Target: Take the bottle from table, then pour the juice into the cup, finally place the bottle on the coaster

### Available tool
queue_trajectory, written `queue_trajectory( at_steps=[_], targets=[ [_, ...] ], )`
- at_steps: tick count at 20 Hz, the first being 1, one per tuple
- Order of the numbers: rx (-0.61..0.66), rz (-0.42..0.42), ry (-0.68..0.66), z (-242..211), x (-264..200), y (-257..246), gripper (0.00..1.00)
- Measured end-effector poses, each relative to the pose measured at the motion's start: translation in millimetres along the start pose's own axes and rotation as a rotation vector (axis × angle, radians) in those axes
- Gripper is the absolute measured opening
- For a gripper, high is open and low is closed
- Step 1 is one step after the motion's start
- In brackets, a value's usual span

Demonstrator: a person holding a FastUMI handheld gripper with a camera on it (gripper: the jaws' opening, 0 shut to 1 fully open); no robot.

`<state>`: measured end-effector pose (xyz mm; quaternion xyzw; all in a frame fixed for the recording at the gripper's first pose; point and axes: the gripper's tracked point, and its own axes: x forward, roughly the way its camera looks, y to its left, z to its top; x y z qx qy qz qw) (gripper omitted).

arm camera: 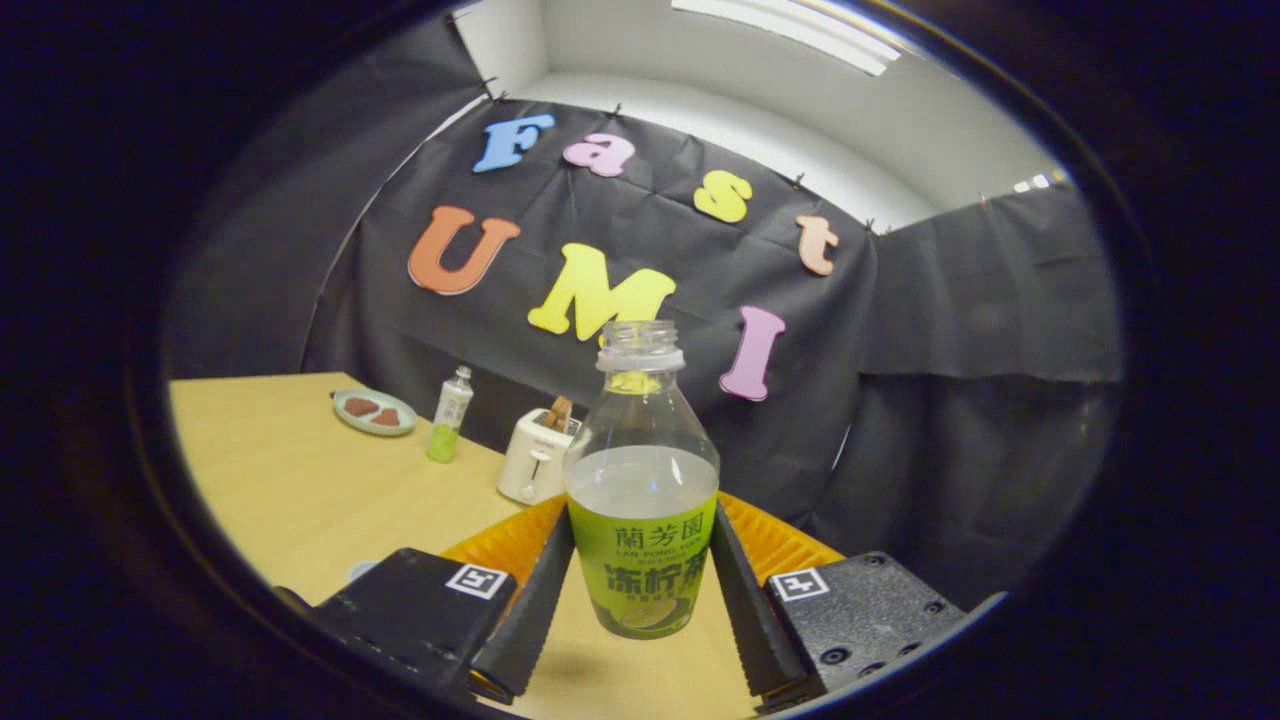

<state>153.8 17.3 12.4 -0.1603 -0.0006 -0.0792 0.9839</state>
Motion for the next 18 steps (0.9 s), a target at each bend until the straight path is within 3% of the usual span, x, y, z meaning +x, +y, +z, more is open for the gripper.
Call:
queue_trajectory(
  at_steps=[10, 15, 18],
  targets=[
    [0.375, 0.164, 0.048, 5.1, 18.6, 19.8, 0.80],
    [0.361, 0.171, 0.018, 0.5, 41.4, 35.1, 0.80],
    [0.358, 0.220, 0.024, -7.0, 55.6, 56.2, 0.81]
  ],
)
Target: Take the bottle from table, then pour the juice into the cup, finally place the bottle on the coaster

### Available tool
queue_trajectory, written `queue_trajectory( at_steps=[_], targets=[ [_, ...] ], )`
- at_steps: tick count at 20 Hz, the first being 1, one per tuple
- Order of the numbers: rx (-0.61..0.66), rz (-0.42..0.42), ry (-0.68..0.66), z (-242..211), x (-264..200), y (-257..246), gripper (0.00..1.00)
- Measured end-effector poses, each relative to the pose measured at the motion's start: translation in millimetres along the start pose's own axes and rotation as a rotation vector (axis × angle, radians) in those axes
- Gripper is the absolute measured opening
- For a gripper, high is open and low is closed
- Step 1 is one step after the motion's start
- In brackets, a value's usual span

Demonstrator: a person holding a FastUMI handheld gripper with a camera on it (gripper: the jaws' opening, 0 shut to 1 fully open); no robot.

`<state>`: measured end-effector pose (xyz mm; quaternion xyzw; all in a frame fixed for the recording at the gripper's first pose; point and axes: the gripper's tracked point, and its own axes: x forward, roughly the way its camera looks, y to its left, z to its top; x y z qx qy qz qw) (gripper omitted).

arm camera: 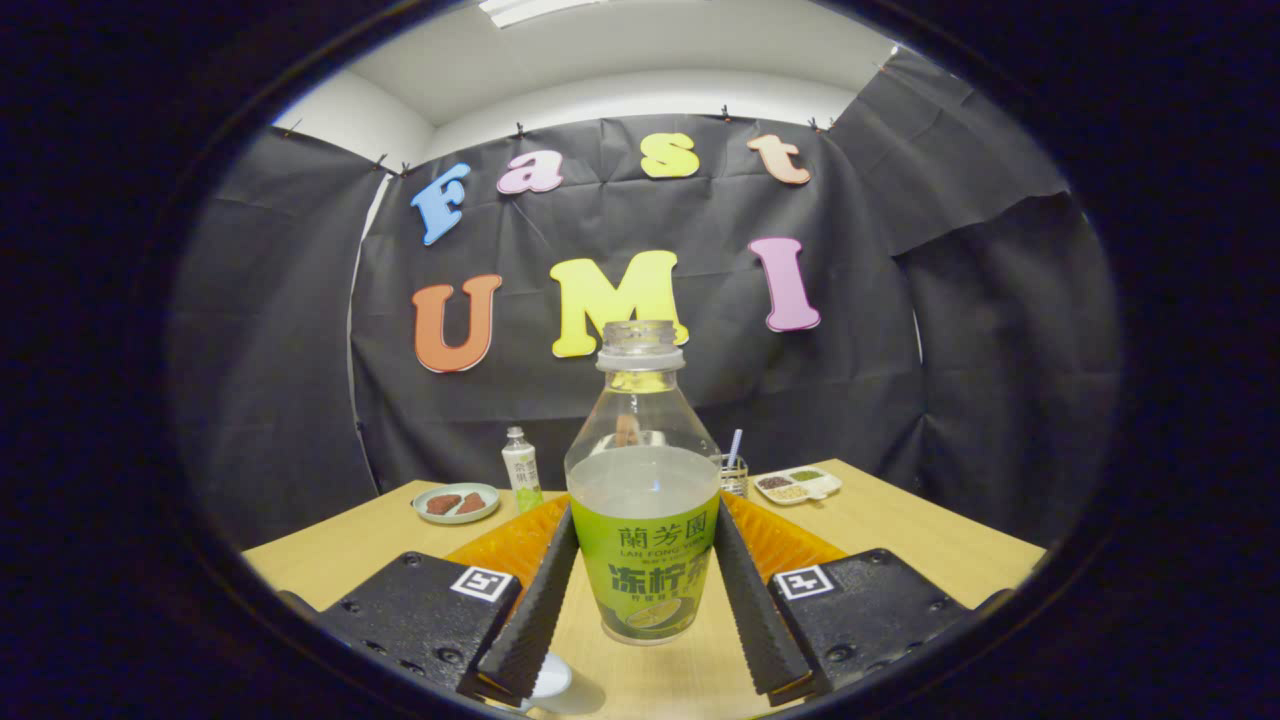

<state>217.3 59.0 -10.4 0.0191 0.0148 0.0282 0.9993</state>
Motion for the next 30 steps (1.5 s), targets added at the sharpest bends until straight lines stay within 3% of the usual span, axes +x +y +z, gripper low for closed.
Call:
queue_trajectory(
  at_steps=[5, 15, 27, 30],
  targets=[
    [-0.031, 0.003, -0.004, -19.9, 35.2, -0.2, 0.80],
    [-0.070, 0.003, 0.157, -90.4, 92.1, -11.3, 0.81],
    [-0.079, 0.024, 0.196, -104.7, 91.7, -13.2, 0.82],
    [-0.056, 0.039, 0.244, -114.5, 87.8, -11.5, 1.00]
  ],
)
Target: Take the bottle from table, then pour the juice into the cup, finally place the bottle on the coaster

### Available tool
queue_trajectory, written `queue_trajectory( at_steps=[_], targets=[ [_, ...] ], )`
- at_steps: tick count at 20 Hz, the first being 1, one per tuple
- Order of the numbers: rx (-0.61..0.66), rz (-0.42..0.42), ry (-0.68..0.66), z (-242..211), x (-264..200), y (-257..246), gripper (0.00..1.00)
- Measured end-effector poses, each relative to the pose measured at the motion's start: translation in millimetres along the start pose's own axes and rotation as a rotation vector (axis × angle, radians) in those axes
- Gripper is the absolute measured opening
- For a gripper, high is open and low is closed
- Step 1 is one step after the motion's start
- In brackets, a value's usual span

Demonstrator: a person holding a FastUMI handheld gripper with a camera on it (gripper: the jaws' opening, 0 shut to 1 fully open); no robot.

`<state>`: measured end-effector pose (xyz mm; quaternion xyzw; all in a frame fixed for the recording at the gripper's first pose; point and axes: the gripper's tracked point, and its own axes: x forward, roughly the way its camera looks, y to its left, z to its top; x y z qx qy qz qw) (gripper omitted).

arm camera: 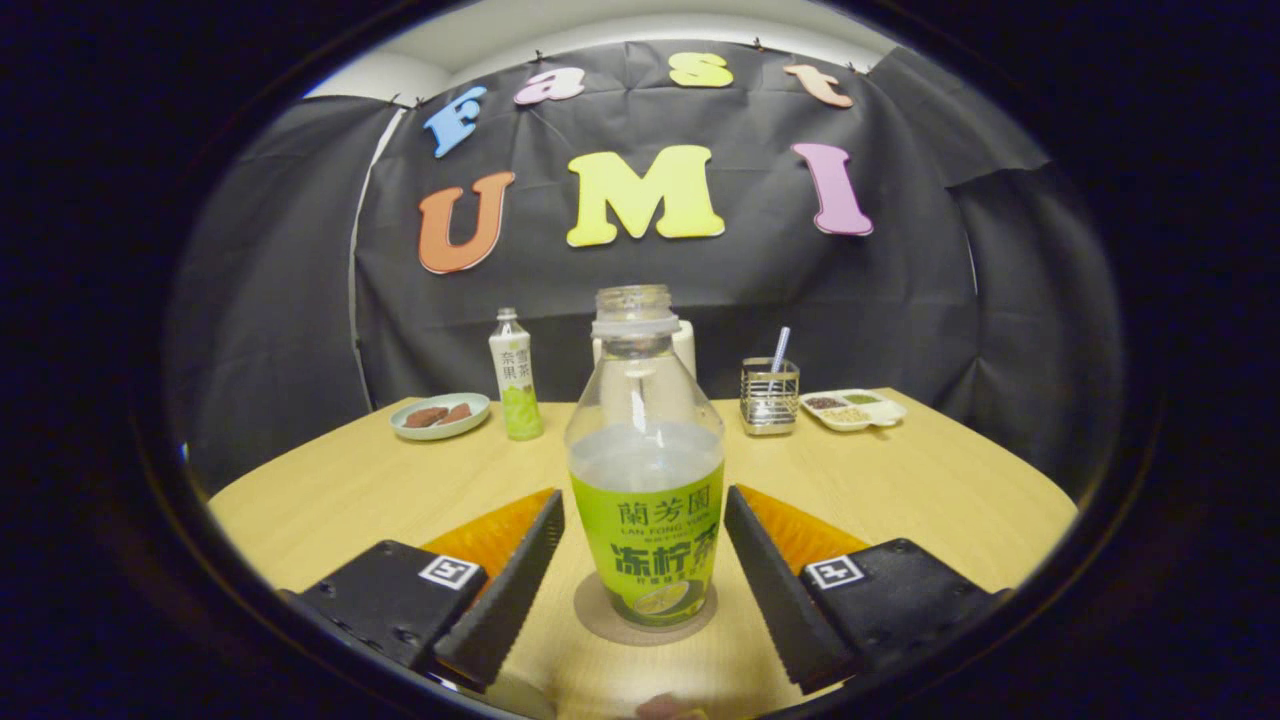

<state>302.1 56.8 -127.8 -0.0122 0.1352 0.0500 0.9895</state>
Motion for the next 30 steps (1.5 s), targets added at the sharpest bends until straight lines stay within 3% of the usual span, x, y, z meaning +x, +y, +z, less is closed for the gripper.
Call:
queue_trajectory(
  at_steps=[15, 21, 25, 30],
  targets=[
    [0.014, -0.052, -0.125, 60.7, -91.9, 8.9, 1.00],
    [0.050, -0.054, -0.144, 81.0, -159.7, 1.9, 1.00],
    [0.014, -0.098, -0.088, 87.5, -206.4, -16.5, 1.00],
    [-0.009, -0.069, -0.106, 91.2, -257.8, -16.2, 1.00]
  ],
)
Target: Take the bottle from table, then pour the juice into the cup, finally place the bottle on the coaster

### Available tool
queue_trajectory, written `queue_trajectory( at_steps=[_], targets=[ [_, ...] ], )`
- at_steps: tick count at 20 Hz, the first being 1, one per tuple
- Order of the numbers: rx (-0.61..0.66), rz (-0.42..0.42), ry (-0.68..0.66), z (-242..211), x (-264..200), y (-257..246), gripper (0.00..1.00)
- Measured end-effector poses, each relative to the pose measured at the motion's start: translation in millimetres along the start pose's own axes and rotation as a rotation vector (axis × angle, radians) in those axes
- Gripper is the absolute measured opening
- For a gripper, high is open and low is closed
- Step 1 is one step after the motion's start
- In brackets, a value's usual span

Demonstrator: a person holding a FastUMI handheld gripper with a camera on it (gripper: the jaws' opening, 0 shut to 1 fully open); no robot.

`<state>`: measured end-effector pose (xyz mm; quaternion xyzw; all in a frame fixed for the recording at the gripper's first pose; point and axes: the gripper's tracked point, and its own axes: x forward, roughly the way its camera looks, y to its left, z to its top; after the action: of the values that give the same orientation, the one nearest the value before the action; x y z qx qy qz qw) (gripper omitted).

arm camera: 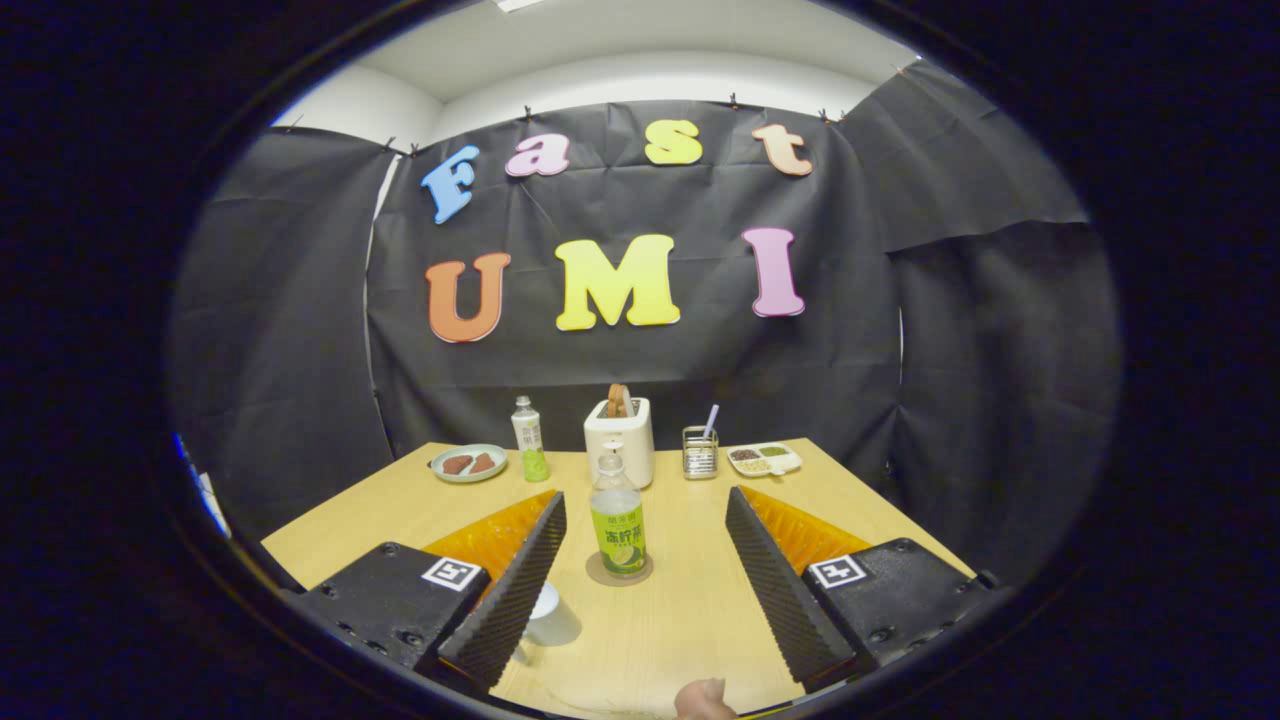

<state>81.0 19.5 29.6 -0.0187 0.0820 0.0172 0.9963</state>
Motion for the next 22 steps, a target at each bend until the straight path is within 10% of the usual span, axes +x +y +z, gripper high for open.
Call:
queue_trajectory(
  at_steps=[22],
  targets=[
    [0.006, 0.012, -0.128, -30.4, -88.8, -36.9, 1.00]
  ],
)
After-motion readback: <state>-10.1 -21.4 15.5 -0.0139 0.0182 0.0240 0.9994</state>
